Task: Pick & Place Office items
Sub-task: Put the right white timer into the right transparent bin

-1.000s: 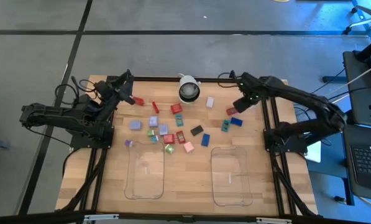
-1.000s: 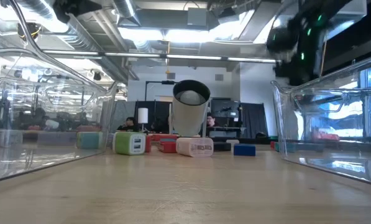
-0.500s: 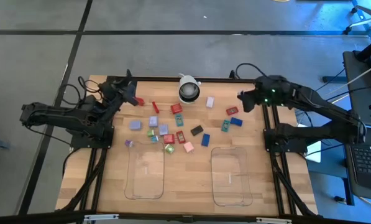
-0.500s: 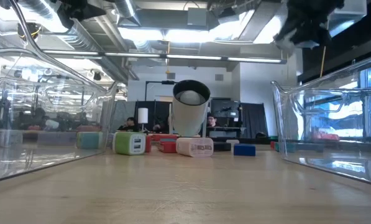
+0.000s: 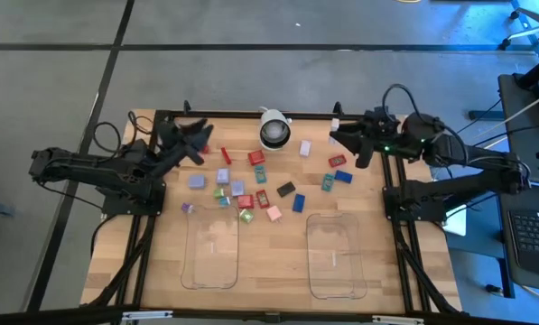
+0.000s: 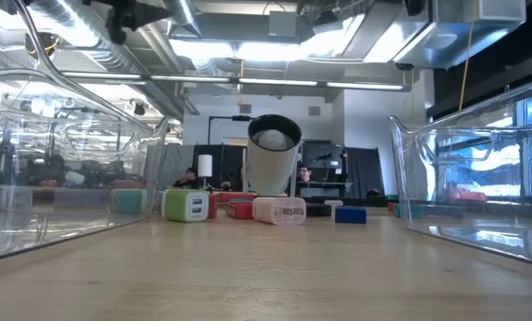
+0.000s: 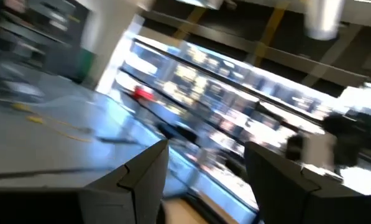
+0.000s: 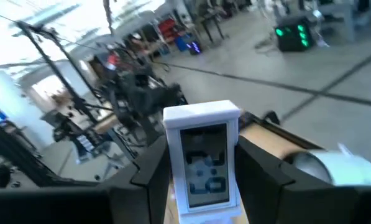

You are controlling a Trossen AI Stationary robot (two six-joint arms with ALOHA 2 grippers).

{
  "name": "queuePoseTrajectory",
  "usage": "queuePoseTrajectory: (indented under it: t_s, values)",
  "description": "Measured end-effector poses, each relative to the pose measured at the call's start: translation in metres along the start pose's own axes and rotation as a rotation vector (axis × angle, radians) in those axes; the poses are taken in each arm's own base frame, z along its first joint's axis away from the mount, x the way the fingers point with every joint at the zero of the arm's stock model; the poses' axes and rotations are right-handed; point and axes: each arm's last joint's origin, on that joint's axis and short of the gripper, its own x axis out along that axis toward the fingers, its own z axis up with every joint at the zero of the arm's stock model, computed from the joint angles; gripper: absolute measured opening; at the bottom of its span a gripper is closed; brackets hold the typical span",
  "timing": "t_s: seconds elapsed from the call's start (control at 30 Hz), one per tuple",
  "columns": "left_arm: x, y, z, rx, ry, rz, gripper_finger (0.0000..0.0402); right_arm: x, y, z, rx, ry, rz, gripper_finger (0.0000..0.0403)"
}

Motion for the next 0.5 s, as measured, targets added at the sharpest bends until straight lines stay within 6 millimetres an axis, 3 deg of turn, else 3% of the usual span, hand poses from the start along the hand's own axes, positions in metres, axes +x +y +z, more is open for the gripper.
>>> queuePoseTrajectory:
  t_s: [0.23,0.5]
  values:
    - [0.002,-0.008,-0.012,-0.007,0.146,-0.25,0.0208,0.016,0.017,-0.018,0.068,0.076,0.069,0.0151]
    - [0.008,-0.009,-0.025,0.0,0.2,-0.239,0.0208,0.031,0.047,-0.056,0.285,0.324,0.185,0.0151]
